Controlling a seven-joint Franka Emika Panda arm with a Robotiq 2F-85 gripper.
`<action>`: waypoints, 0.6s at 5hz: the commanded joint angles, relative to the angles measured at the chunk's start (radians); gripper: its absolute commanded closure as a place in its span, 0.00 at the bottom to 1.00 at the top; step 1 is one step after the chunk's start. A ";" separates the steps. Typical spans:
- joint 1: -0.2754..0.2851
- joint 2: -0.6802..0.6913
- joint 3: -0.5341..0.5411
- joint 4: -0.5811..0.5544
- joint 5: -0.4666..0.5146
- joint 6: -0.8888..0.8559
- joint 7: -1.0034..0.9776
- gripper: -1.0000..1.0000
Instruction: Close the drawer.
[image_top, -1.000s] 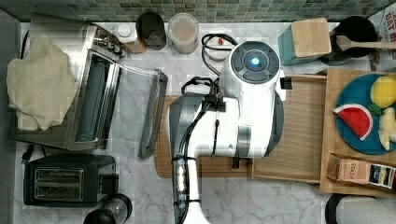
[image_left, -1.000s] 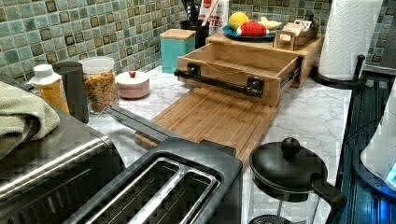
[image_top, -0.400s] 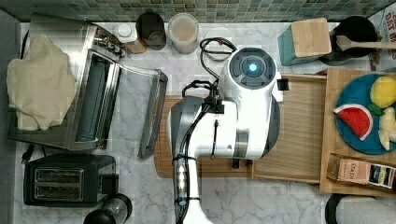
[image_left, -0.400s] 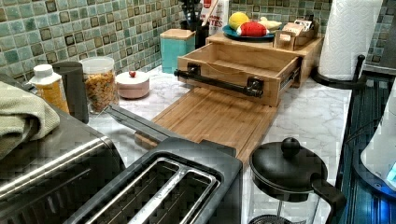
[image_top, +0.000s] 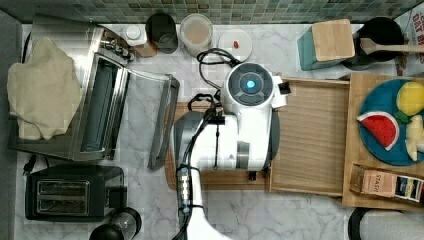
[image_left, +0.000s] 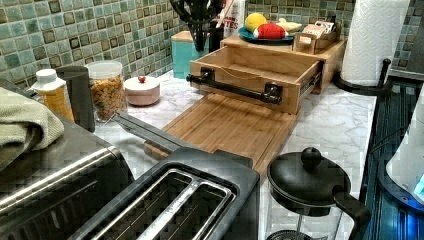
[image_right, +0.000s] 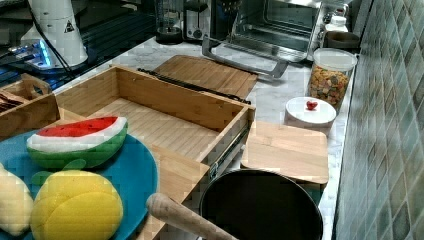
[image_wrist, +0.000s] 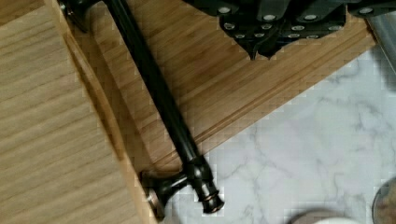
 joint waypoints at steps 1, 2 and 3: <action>0.024 0.019 0.047 -0.170 -0.089 0.149 -0.252 1.00; 0.004 0.030 0.028 -0.249 -0.104 0.297 -0.320 1.00; -0.013 0.062 0.007 -0.235 -0.120 0.317 -0.353 1.00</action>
